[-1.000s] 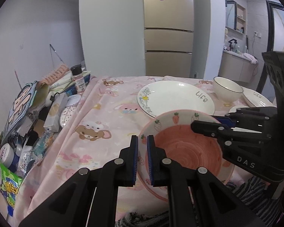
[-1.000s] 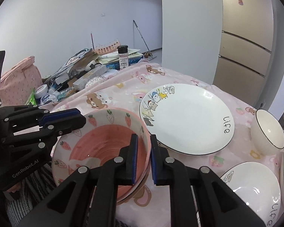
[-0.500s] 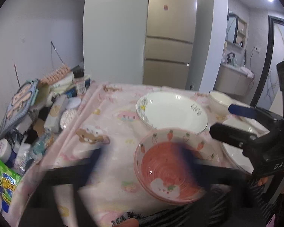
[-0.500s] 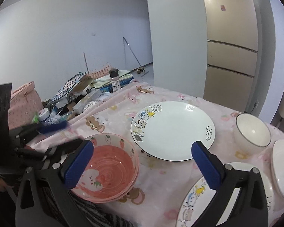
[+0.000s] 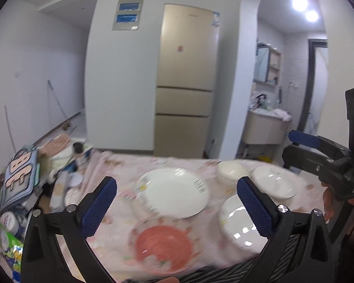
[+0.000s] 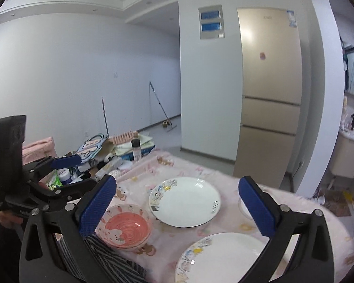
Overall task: Organize plates and bowls
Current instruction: 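Raise the right tool and move it toward the small white bowl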
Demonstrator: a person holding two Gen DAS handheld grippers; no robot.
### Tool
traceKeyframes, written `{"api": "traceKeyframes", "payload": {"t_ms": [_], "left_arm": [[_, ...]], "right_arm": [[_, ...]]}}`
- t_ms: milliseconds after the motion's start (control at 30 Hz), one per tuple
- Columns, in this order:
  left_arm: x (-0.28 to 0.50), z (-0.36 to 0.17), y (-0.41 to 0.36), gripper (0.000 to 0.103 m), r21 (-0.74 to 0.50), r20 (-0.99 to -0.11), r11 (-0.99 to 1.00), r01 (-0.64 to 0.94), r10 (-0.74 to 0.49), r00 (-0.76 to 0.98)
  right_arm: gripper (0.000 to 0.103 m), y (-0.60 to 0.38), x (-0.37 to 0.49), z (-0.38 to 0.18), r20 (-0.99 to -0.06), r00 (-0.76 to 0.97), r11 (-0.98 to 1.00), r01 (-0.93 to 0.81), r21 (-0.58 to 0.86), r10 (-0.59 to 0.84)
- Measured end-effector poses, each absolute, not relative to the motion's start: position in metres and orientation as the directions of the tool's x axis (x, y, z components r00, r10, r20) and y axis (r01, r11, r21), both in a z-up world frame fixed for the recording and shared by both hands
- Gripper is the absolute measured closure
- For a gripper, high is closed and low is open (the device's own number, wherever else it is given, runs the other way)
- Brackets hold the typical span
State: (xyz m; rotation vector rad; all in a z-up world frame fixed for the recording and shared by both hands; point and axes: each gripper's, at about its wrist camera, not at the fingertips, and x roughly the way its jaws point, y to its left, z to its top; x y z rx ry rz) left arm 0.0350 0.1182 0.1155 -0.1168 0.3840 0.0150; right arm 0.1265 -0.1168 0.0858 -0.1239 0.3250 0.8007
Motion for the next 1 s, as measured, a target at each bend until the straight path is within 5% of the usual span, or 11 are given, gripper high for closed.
{"api": "traceKeyframes", "payload": {"t_ms": [600,1000], "left_arm": [[0.079,0.224,0.026,0.0,-0.072,-0.203,0.988,0.135,-0.147,0.968],[0.166,0.218,0.031,0.0,-0.089,-0.26,0.99,0.109,-0.129,0.957]], "right_arm": [[0.0,-0.216,0.148,0.168,-0.155,0.788,0.797,-0.604,-0.014,0.595],[0.0,-0.189,0.197,0.17,-0.142,0.822,0.829,-0.559,-0.016,0.552]]}}
